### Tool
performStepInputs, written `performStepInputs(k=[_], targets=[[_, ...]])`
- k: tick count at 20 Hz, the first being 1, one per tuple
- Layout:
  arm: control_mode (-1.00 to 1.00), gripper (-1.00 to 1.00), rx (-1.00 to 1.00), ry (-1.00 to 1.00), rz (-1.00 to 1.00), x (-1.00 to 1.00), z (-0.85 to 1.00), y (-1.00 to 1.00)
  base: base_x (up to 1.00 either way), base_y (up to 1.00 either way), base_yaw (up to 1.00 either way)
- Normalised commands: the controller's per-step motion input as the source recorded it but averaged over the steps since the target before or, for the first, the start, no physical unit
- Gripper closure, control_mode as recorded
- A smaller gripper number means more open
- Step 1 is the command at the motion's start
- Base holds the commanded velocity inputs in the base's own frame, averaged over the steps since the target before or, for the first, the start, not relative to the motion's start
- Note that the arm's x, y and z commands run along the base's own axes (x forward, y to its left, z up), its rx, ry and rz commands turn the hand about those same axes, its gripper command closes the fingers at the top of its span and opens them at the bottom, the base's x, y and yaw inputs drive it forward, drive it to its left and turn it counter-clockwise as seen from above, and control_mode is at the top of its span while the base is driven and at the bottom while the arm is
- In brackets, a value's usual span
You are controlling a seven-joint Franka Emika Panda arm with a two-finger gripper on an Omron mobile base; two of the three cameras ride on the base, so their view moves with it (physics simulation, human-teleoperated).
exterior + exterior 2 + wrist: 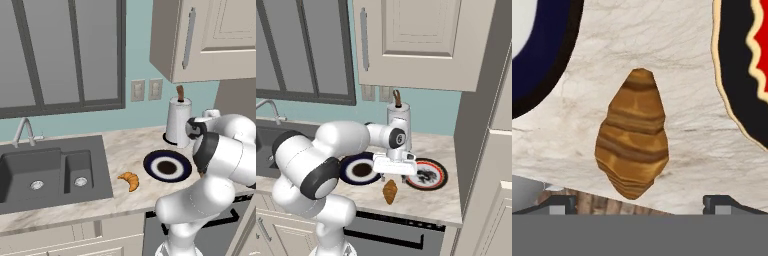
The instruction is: Place the pastries on the plates.
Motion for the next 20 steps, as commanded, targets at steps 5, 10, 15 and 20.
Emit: performStepInputs(k=[5, 10, 15, 20], targets=[[-1.0, -1.0, 0.0, 0.0, 0.02, 0.05, 0.0, 0.0, 0.0, 0.0, 0.0], [-1.0, -1.0, 0.01, 0.0, 0.0, 0.0, -0.09, 0.0, 0.0, 0.0, 0.0], [-1.0, -1.0, 0.03, 0.0, 0.0, 0.0, -0.24, 0.0, 0.0, 0.0, 0.0], [-1.0, -1.0, 0.03, -0.02, 0.0, 0.0, -0.23, 0.0, 0.0, 0.0, 0.0]])
